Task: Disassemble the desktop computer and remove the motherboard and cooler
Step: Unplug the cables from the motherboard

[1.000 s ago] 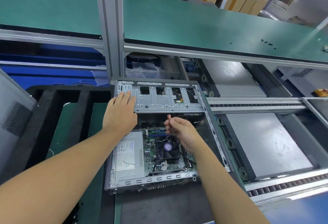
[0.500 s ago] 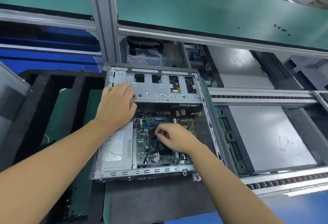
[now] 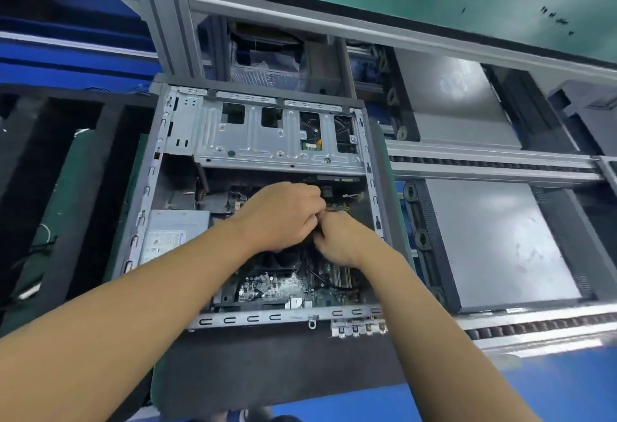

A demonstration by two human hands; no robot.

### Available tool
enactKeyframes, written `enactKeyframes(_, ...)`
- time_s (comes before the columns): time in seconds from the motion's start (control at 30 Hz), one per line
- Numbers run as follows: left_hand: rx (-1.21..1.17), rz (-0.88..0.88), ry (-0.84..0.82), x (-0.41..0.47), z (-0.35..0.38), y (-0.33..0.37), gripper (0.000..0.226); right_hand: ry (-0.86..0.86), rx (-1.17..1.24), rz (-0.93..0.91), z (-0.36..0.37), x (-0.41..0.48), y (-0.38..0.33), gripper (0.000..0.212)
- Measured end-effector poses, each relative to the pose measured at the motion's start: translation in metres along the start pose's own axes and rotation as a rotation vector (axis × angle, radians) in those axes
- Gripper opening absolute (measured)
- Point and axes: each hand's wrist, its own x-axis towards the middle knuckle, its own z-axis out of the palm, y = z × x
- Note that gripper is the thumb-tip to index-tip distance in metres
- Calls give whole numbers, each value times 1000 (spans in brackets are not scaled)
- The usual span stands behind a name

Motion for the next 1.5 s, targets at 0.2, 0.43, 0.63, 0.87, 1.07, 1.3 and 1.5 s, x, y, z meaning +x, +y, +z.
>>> enactKeyframes(0.2,-140,-162,-357,19,29,-15,28,-93,66,-102,15,-32,-7,15)
enactKeyframes(0.43,-271,-134,-527,37,37,-18,19,19,13,-20,24,-36,-17,21)
enactKeyframes(0.63,-388,-139,-503,42,28,-24,20,-176,-334,129,39,-29,-30,30)
enactKeyframes(0.87,-392,-138,-546,41,23,-22,22,-354,-320,217,48,-3,-19,6)
enactKeyframes(1.07,-377,-144,-583,40,25,-19,23,-398,-374,221,49,-3,-18,36)
enactKeyframes(1.3,-221,-166,-771,38,34,-24,27,-497,-381,120,43,-3,-17,12)
enactKeyframes(1.5,-219,-191,-804,39,37,-27,28,-465,-302,112,40,-4,-18,12)
